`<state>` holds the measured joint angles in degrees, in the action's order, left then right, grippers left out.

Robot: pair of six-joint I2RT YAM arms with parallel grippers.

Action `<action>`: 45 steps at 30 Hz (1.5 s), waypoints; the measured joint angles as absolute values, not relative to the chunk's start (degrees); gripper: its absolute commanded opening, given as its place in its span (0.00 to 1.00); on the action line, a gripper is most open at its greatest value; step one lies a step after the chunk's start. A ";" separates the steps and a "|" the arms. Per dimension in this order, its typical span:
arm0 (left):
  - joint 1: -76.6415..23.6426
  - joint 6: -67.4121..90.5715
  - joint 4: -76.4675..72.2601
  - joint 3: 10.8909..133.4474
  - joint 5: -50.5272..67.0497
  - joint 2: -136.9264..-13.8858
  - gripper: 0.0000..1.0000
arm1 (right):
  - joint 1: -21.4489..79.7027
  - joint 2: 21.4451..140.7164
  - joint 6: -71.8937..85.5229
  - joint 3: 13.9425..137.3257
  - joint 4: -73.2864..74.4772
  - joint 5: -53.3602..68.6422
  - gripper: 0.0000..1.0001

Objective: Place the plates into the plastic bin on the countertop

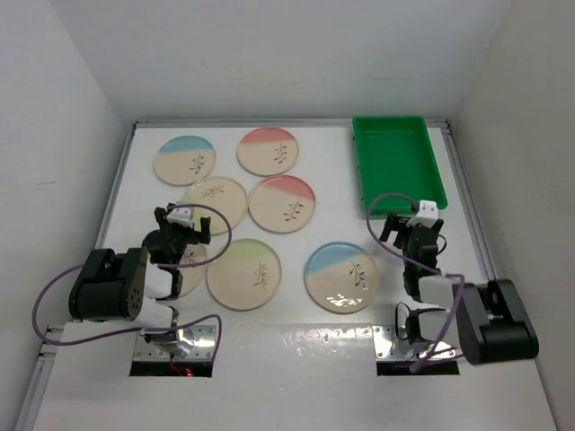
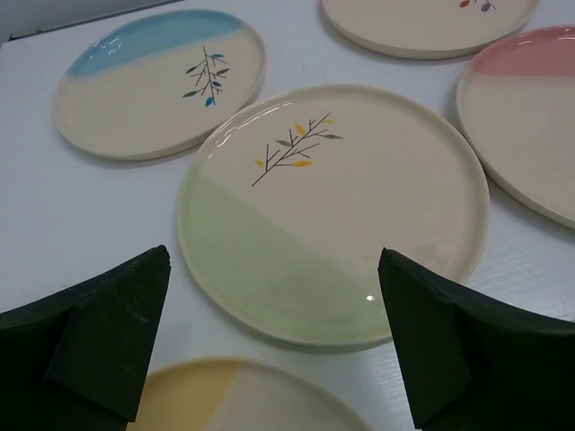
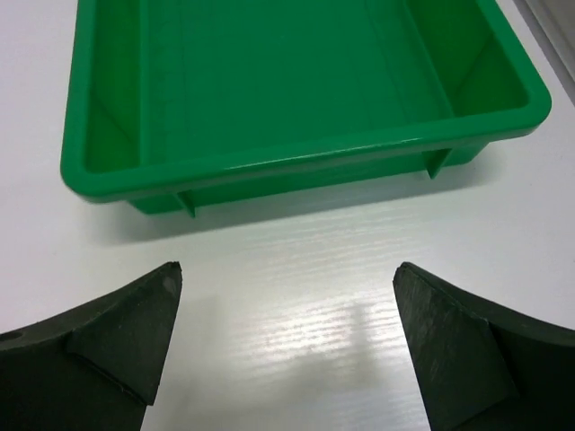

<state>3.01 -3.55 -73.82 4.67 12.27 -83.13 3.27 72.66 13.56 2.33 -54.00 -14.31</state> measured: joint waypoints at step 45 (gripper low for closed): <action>-47.66 -9.26 36.05 92.62 20.69 -122.54 0.55 | 17.47 48.62 21.32 43.81 35.94 -8.99 0.94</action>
